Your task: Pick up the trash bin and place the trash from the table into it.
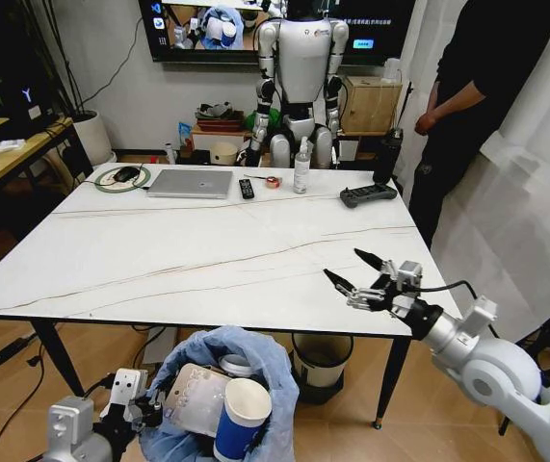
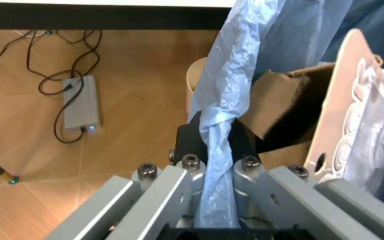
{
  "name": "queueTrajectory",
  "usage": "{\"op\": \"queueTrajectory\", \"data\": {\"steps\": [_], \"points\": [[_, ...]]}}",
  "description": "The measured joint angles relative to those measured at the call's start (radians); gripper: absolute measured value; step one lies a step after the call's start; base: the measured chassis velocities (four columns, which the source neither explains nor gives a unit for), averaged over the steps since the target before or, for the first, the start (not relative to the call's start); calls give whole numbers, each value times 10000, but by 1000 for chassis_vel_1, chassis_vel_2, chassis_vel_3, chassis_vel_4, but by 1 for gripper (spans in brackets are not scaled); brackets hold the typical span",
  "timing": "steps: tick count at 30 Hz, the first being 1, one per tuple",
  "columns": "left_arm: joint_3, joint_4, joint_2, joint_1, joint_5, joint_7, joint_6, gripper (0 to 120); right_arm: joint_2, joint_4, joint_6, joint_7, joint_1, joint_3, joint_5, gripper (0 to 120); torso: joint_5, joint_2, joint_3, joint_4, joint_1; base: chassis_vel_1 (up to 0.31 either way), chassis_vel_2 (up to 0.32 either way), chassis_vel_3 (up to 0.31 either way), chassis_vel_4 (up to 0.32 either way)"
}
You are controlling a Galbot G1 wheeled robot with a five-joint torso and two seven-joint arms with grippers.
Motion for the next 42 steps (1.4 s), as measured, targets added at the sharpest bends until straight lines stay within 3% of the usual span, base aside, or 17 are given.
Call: {"op": "queueTrajectory", "data": {"steps": [3,17,23,33,42], "points": [[-13,0,96,29,14,3,-39,0,553,145,-4,-160,-1468,1414,-369,100,1,0,0,1,0,0,0,0,0],[225,0,706,-265,-119,-19,-34,0,2824,928,735,-676,-5689,4879,-1998,100,-6,0,-1,1,0,0,0,0,0],[238,0,840,-354,-216,-61,-14,0,3606,978,995,-630,-6502,5413,-2894,100,-4,1,-1,0,-1,0,0,0,0],[250,7,1087,-986,-922,-116,132,0,5007,646,1059,-288,-6474,5582,-3536,100,-3,-2,0,0,1,0,0,0,0],[291,175,1210,-1137,-1183,-197,174,0,5108,399,1054,-57,-6088,5404,-3509,100,-4,-2,1,1,2,0,0,0,0]]}}
